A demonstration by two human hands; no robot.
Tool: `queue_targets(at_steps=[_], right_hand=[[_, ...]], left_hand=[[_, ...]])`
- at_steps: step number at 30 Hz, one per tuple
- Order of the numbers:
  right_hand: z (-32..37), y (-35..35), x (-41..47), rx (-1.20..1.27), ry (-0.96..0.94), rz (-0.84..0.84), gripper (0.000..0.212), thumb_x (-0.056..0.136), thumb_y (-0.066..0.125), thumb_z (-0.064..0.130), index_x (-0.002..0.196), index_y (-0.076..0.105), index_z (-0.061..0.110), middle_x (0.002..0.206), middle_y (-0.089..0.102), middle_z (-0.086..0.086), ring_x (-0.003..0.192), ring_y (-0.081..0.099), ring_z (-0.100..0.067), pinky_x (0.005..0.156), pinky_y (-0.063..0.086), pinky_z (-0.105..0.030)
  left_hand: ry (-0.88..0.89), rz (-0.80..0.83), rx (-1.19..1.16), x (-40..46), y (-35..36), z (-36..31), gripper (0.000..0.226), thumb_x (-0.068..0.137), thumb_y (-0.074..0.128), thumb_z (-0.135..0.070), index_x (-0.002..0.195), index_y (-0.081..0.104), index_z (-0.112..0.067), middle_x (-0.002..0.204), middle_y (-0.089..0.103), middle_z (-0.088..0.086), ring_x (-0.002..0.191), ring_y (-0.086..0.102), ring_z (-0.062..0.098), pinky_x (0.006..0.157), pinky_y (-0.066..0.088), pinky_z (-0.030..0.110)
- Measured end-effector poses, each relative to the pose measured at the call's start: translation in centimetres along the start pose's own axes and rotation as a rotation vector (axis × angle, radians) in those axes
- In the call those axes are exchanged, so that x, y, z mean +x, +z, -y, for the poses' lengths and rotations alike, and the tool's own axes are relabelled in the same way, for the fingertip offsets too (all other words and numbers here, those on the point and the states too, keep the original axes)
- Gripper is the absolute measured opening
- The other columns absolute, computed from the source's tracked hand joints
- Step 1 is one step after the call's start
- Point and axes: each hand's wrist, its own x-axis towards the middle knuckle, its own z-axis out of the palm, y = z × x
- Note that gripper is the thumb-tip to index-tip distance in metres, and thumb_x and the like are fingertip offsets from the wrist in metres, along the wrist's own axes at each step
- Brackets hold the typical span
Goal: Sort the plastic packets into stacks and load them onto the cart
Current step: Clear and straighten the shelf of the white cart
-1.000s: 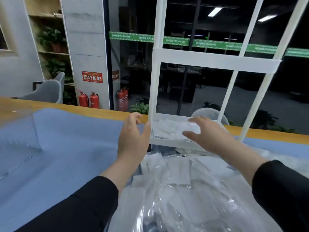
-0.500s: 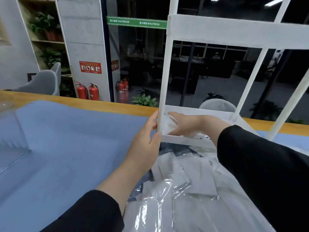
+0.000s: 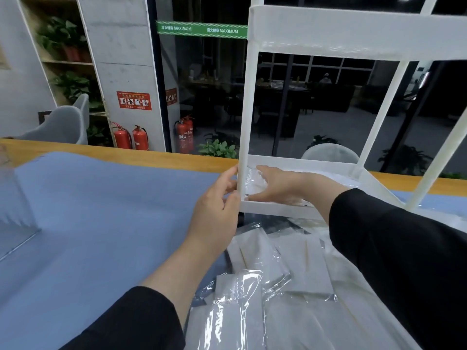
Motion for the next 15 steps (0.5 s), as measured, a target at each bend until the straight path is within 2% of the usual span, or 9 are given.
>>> queue_targets(at_steps=[4, 7, 10, 13, 15], right_hand=[[0.8, 0.5, 0.0, 0.092, -0.005, -0.110, 0.109, 0.068, 0.070, 0.066, 0.157, 0.016, 0.031, 0.156, 0.034, 0.001, 0.136, 0.043, -0.027, 0.109, 0.041, -0.048], [1.3, 1.0, 0.1, -0.069, -0.003, -0.196, 0.084, 0.077, 0.058, 0.061, 0.149, 0.031, 0.028, 0.144, 0.045, -0.002, 0.124, 0.050, -0.028, 0.099, 0.047, -0.048], [1.3, 0.8, -0.2, -0.237, -0.040, -0.245, 0.044, 0.094, 0.047, 0.047, 0.131, 0.047, 0.021, 0.121, 0.053, -0.004, 0.106, 0.055, -0.028, 0.082, 0.048, -0.041], [1.0, 0.5, -0.6, -0.349, -0.058, -0.333, 0.027, 0.099, 0.045, 0.023, 0.124, 0.054, 0.021, 0.113, 0.061, -0.004, 0.095, 0.057, -0.027, 0.068, 0.043, -0.034], [0.4, 0.2, -0.8, -0.280, -0.052, -0.419, 0.020, 0.095, 0.041, 0.009, 0.100, 0.057, 0.020, 0.101, 0.063, -0.004, 0.079, 0.054, -0.023, 0.058, 0.039, -0.031]], left_hand=[[-0.004, -0.007, 0.006, 0.0, -0.1, -0.2, 0.051, 0.105, 0.042, -0.012, 0.141, 0.049, -0.046, 0.109, 0.065, -0.024, 0.095, 0.059, -0.011, 0.074, 0.040, 0.000], [0.008, -0.006, 0.004, 0.0, -0.1, -0.4, 0.050, 0.104, 0.043, -0.011, 0.137, 0.050, -0.047, 0.107, 0.066, -0.025, 0.094, 0.060, -0.012, 0.074, 0.040, 0.000], [0.016, -0.009, -0.008, -0.1, -0.1, -0.5, 0.048, 0.105, 0.043, -0.010, 0.134, 0.051, -0.048, 0.105, 0.067, -0.025, 0.094, 0.059, -0.014, 0.074, 0.039, -0.001], [0.025, -0.003, -0.016, -0.2, -0.2, -0.6, 0.048, 0.105, 0.042, -0.010, 0.130, 0.051, -0.050, 0.099, 0.067, -0.026, 0.089, 0.060, -0.007, 0.073, 0.043, 0.002], [0.028, -0.005, -0.012, -0.2, -0.3, -0.7, 0.047, 0.105, 0.043, -0.011, 0.126, 0.049, -0.051, 0.099, 0.067, -0.027, 0.089, 0.060, -0.008, 0.073, 0.043, 0.003]])
